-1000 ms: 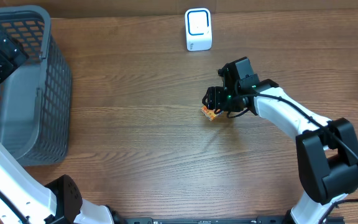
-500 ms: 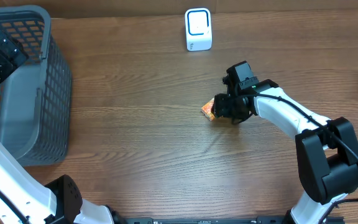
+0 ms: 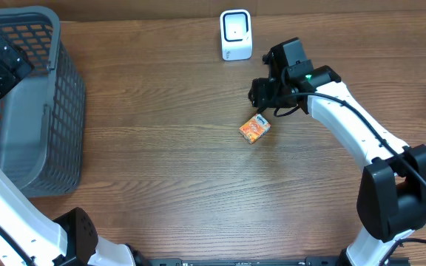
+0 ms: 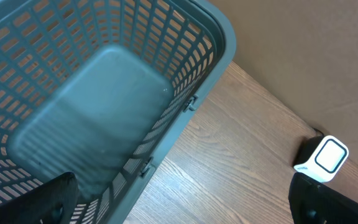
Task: Scan the item barcode
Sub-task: 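Lower the right gripper and grasp the orange tissue pack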
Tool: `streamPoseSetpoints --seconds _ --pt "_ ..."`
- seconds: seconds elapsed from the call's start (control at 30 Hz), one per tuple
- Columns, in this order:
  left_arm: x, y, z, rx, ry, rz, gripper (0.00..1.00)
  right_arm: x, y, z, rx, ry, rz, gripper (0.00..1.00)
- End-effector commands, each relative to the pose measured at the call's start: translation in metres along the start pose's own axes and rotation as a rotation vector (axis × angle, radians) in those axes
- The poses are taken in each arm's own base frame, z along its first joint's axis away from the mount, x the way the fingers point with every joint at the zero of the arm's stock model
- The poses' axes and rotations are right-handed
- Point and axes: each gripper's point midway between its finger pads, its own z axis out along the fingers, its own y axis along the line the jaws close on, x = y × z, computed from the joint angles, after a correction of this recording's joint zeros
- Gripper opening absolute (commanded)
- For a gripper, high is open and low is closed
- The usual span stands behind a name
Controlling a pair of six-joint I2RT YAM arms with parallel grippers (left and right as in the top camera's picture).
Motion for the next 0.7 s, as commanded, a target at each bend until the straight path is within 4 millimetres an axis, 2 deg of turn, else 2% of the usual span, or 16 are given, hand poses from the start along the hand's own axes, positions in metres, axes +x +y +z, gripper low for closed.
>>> streamPoseSetpoints --seconds 0.0,0.07,0.17,0.33,0.43,0.67 --pt "-0.001 0.002 0.001 -0.009 -0.002 -0.017 1.00 -0.016 -0.027 0.005 0.114 -0.059 -0.012 0.53" --pt "-0.001 0.002 0.001 -0.009 -0.002 -0.017 1.00 -0.014 -0.033 0.018 0.121 -0.048 -0.006 0.53" --pt "-0.001 0.002 0.001 -0.008 -0.002 -0.017 1.00 -0.004 -0.038 0.039 0.119 0.003 0.003 0.47" --pt "-0.001 0.002 0.001 -0.009 -0.002 -0.017 1.00 0.021 -0.030 0.062 0.030 0.115 0.023 0.47" --pt "-0.001 0.002 0.001 -0.008 -0.002 -0.017 1.00 0.040 -0.026 0.062 -0.005 0.198 0.043 0.47" --pt "-0.001 0.002 0.001 -0.008 -0.002 -0.017 1.00 0.080 -0.035 0.050 0.046 0.364 0.088 0.43"
